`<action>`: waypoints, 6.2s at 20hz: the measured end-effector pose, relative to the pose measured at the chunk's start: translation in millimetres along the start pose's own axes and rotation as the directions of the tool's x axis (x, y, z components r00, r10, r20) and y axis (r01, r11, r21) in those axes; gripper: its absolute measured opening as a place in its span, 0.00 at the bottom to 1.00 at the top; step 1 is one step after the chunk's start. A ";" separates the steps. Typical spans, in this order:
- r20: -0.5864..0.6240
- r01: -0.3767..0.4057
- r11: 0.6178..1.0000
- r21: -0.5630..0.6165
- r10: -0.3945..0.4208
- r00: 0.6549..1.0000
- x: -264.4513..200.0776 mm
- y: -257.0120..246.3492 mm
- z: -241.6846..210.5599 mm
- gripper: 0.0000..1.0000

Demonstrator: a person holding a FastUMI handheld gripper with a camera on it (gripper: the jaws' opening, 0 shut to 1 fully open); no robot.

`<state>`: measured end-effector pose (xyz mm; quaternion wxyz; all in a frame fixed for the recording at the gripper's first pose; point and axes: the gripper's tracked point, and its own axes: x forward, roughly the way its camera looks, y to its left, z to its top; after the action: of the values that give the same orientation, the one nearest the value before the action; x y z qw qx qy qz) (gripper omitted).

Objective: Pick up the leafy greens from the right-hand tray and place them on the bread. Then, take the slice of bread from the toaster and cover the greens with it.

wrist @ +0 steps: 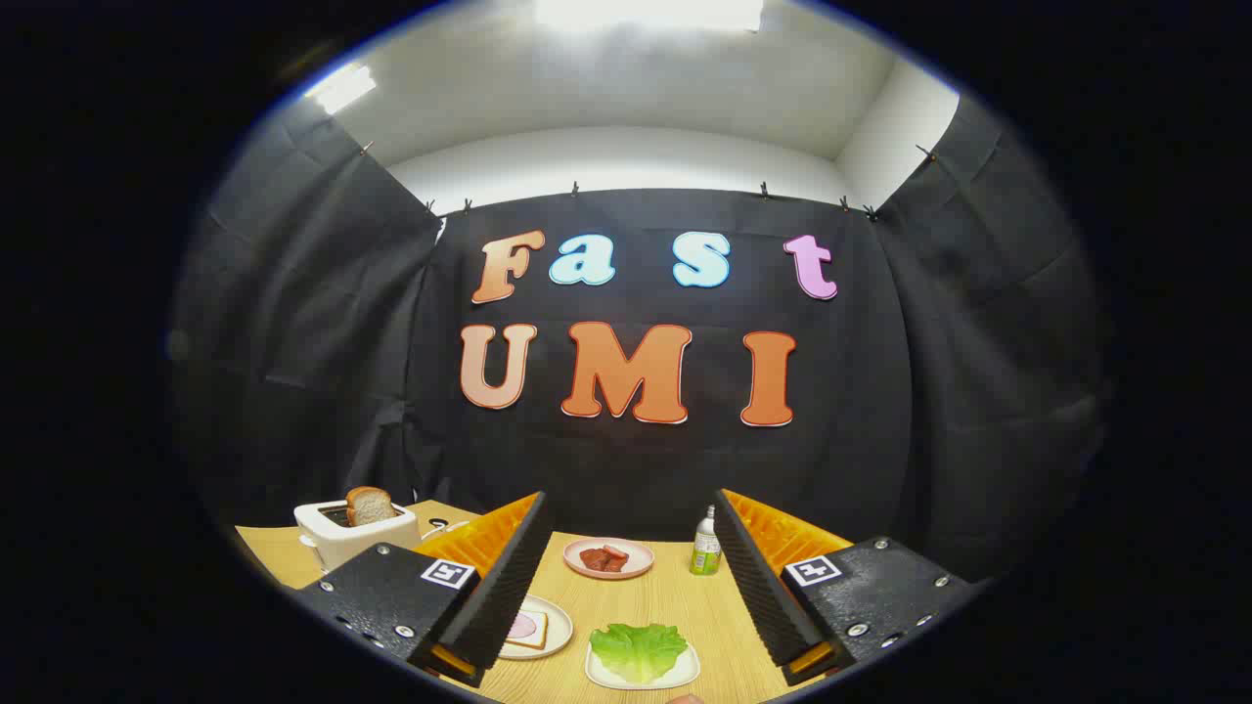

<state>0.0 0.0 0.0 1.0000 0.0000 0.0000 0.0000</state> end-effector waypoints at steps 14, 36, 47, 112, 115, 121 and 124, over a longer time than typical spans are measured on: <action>0.000 0.059 0.997 -0.043 -0.060 0.998 55.7 12.3 -27.2 0.99; -0.454 -0.001 1.000 -0.013 -0.005 0.891 91.4 -18.0 -163.4 0.99; -0.826 -0.054 0.993 0.100 0.113 0.552 63.0 6.6 -272.3 0.94; -0.884 -0.200 0.938 0.282 0.336 0.326 64.2 159.1 -312.0 0.07; -0.895 -0.223 0.939 0.262 0.323 0.309 61.0 166.4 -318.3 0.13; -0.869 -0.230 0.923 0.308 0.371 0.328 64.6 183.8 -302.3 0.22; -0.863 -0.223 0.921 0.318 0.379 0.333 66.2 187.1 -294.9 0.29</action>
<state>66.2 187.1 -294.9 0.8134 0.0714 0.5469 0.1850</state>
